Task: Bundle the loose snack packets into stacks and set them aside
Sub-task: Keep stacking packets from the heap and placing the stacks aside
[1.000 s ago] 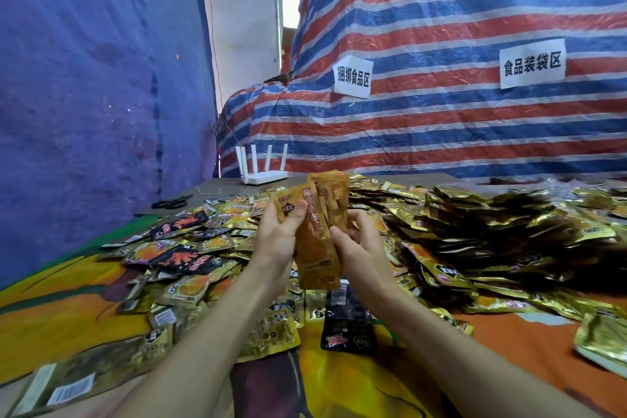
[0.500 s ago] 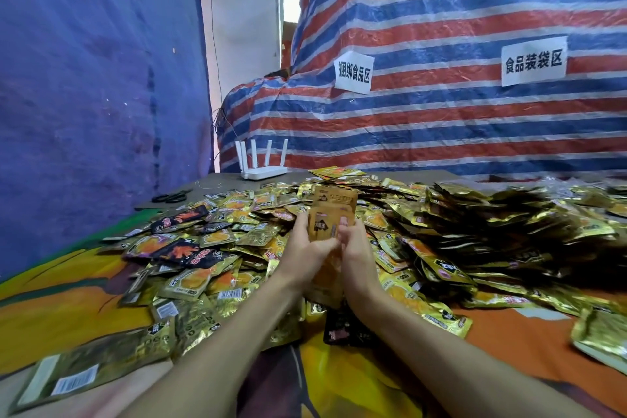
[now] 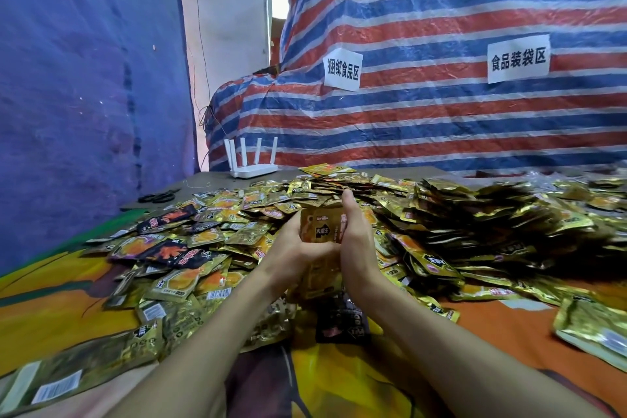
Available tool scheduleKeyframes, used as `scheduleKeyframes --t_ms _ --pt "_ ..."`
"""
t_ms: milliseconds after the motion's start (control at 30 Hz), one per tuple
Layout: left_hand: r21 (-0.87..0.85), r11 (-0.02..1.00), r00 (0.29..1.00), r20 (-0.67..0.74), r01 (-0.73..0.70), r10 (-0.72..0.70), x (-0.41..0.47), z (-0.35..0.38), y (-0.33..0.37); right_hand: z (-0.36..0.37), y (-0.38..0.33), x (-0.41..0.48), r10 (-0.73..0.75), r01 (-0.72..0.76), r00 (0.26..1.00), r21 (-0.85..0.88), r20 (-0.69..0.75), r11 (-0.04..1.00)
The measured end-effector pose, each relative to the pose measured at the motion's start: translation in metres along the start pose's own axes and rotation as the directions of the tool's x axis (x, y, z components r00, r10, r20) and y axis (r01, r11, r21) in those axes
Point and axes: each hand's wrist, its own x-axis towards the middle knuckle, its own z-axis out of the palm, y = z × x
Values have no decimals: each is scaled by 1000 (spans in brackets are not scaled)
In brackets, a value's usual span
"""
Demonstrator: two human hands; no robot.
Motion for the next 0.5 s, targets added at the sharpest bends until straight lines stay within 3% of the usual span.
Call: scheduleKeyframes --t_ms 100,200,267,333,400,500 --pt "38 999 999 35 -7 5 -1 0 -3 0 2 3 85 -81 995 -65 51 995" --pt "14 1000 999 -40 23 -23 -1 2 -10 -5 0 6 129 -121 988 -86 89 989" --pt "-33 999 991 -133 -3 -2 -3 9 -13 -7 -5 6 78 -68 994 -122 81 990" --pt "46 994 978 -179 -95 102 -3 18 -16 -10 -15 3 8 8 995 -170 95 985" --pt "176 968 969 -139 -177 203 -6 23 -17 -14 -23 2 -67 97 991 -287 113 953" --pt "314 934 981 -34 -173 193 -4 20 -17 -27 -34 0 -125 141 990 -446 66 884"
